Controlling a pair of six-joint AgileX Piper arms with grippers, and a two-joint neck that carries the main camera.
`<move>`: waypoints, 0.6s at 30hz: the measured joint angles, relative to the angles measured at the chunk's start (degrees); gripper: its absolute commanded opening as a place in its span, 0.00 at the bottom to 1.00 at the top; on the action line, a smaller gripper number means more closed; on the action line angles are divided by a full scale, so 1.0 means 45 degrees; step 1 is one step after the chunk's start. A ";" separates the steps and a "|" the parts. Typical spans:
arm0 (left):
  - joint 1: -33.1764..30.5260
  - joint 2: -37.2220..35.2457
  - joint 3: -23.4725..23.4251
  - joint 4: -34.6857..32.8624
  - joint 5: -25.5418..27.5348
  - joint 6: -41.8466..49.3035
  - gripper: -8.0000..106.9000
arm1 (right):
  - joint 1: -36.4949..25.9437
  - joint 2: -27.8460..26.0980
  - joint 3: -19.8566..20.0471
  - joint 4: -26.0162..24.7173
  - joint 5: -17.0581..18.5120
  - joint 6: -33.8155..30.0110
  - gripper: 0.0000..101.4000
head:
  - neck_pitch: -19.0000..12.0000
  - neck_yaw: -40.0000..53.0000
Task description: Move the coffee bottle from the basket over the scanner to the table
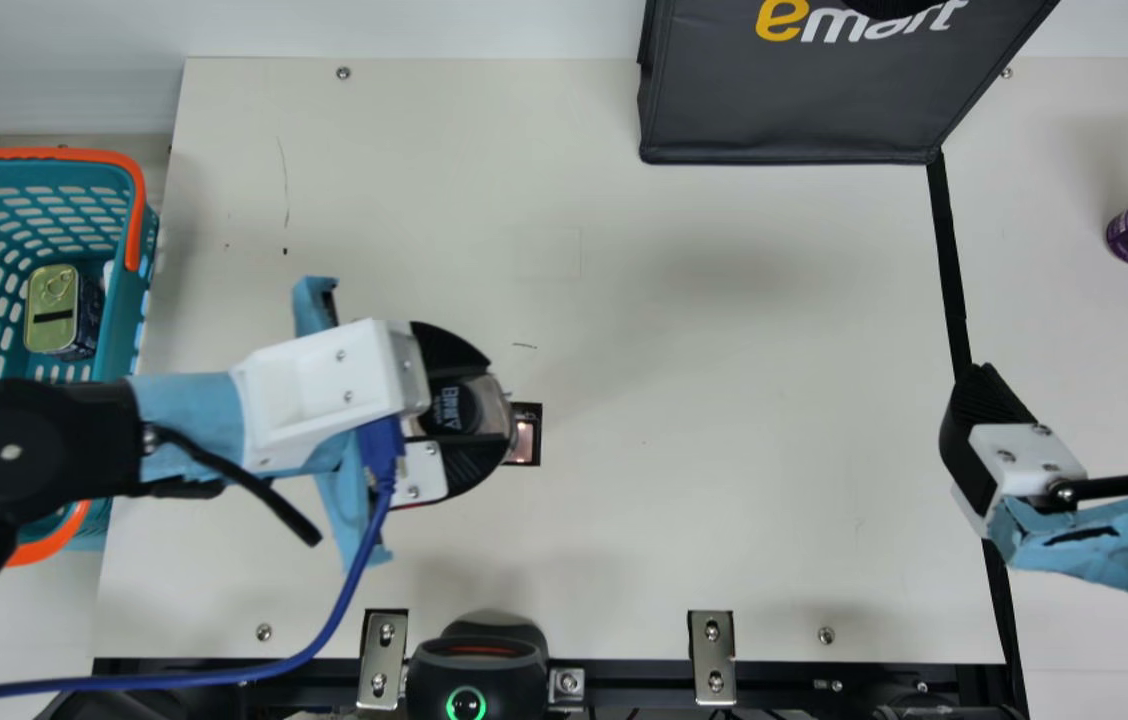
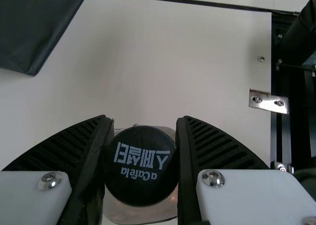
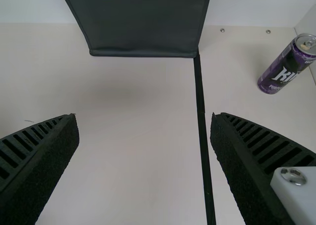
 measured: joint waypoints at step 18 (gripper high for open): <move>-0.2707 0.3455 -0.2034 0.0572 -0.3072 -0.2489 0.00 | 0.0000 0.0000 0.0000 0.0000 0.0000 0.0000 0.94 | 0.0000 0.0000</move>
